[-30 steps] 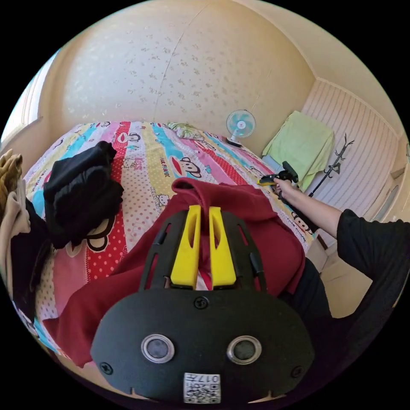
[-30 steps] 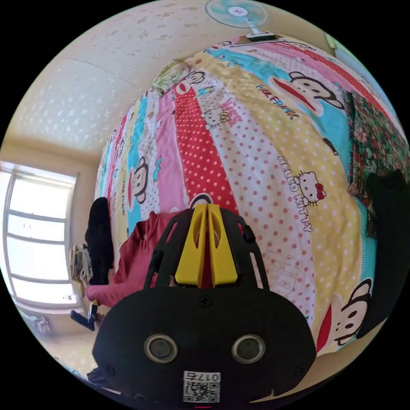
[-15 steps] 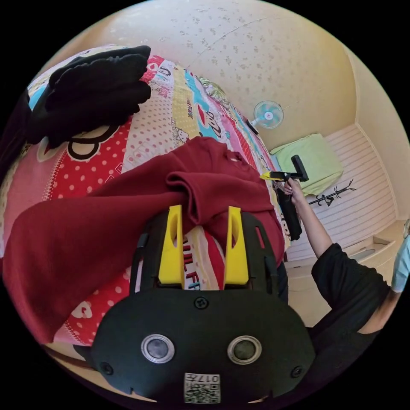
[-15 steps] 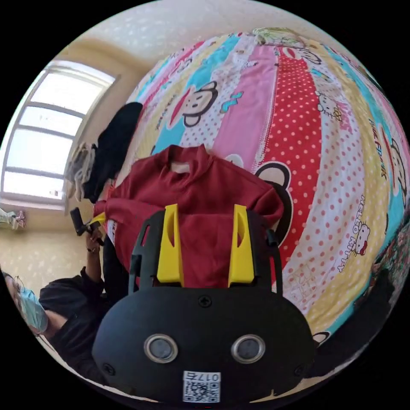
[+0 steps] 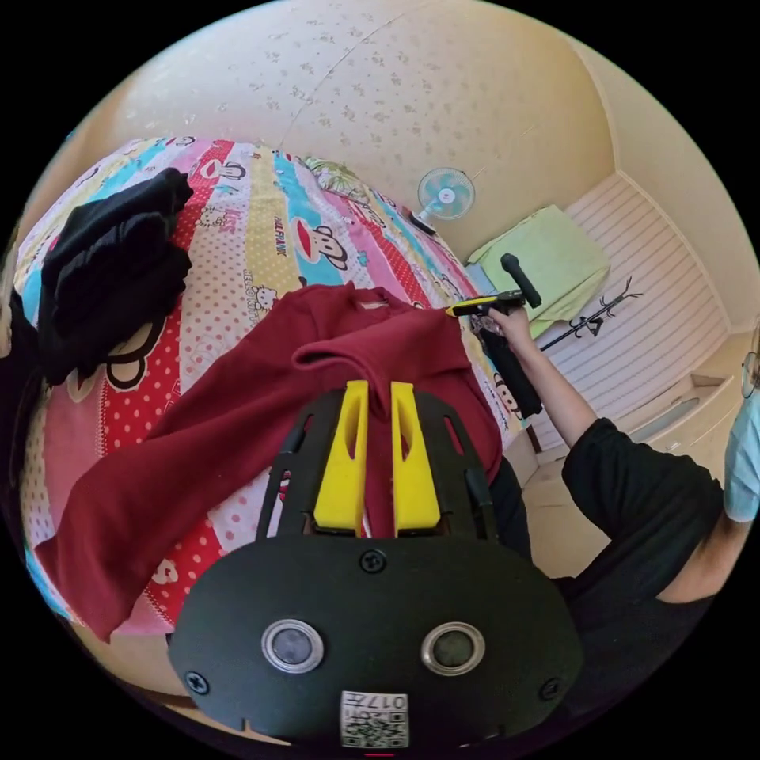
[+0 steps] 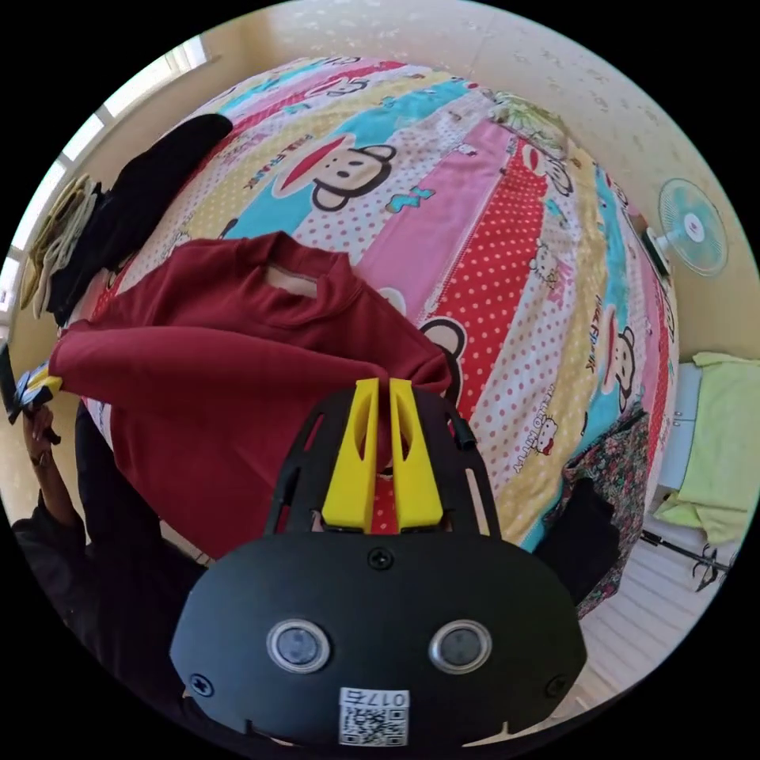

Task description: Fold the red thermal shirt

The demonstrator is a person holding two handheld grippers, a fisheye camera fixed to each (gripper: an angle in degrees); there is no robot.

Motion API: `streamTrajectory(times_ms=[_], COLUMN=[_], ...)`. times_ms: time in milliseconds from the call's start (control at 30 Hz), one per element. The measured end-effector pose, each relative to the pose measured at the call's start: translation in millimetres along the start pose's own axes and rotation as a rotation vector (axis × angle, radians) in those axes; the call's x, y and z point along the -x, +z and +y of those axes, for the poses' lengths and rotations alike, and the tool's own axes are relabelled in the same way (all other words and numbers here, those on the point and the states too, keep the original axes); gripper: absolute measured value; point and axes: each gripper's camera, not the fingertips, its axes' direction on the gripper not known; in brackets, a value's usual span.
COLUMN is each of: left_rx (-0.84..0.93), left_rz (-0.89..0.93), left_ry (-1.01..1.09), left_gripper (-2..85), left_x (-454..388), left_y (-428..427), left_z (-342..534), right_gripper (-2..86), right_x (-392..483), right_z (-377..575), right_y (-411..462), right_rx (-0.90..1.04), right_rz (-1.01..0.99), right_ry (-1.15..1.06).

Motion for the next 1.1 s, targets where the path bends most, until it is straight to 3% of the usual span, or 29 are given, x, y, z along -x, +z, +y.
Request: streamTrajectory(times_ms=[133,233,400,533,633,767,833,867,900,933,1000,1100], left_rx=[0.085,0.170,0.051,0.007,0.058,0.095,0.074,0.049,0.033,-0.009,-0.096,-0.203], left_rz=[-0.180,-0.110,-0.059,-0.048,-0.061,-0.022,-0.047,-0.077,-0.088,-0.099,-0.100,-0.017], left_ry=[-0.101,-0.213,-0.226,-0.235,-0.249,-0.281,-0.299,-0.329,-0.346,-0.384,-0.461,-0.619], left_gripper=[5.7,9.5,10.0,10.0,9.3,9.1,9.1,9.3,9.3,10.4,12.9,16.4], left_x=[38.2,74.0,80.3,79.2,83.0,93.6,99.0,104.6,107.7,115.0,128.2,160.9], left_y=[43.1,60.4,22.6,4.7,0.6,-22.3,-41.0,-54.5,-61.0,-75.3,-96.2,-120.4], left_z=[-26.3,-22.8,10.0,35.8,46.8,64.4,75.5,84.3,88.5,97.1,110.4,131.4], right_gripper=[5.9,8.1,13.6,15.5,14.3,5.3,3.0,2.2,1.7,1.5,1.0,0.8], right_x=[-34.4,-57.4,-65.3,-48.2,-43.1,-103.3,-130.6,-144.3,-152.9,-155.7,-149.8,-126.4], right_z=[-5.9,10.3,83.9,129.8,149.1,174.7,195.1,212.1,224.8,229.1,243.0,248.3], right_y=[40.8,66.2,36.0,59.5,97.7,105.2,107.4,107.3,108.5,108.0,89.3,71.3], right_rx=[0.074,0.082,-0.140,-0.075,-0.007,-0.138,-0.176,-0.161,-0.130,-0.127,-0.274,-0.280], right_rz=[-0.145,-0.144,-0.327,-0.419,-0.417,-0.710,-0.604,-0.376,-0.278,-0.311,-0.597,-0.756], right_ry=[0.113,0.232,0.307,0.331,0.305,0.427,0.555,0.676,0.730,0.728,0.578,0.504])
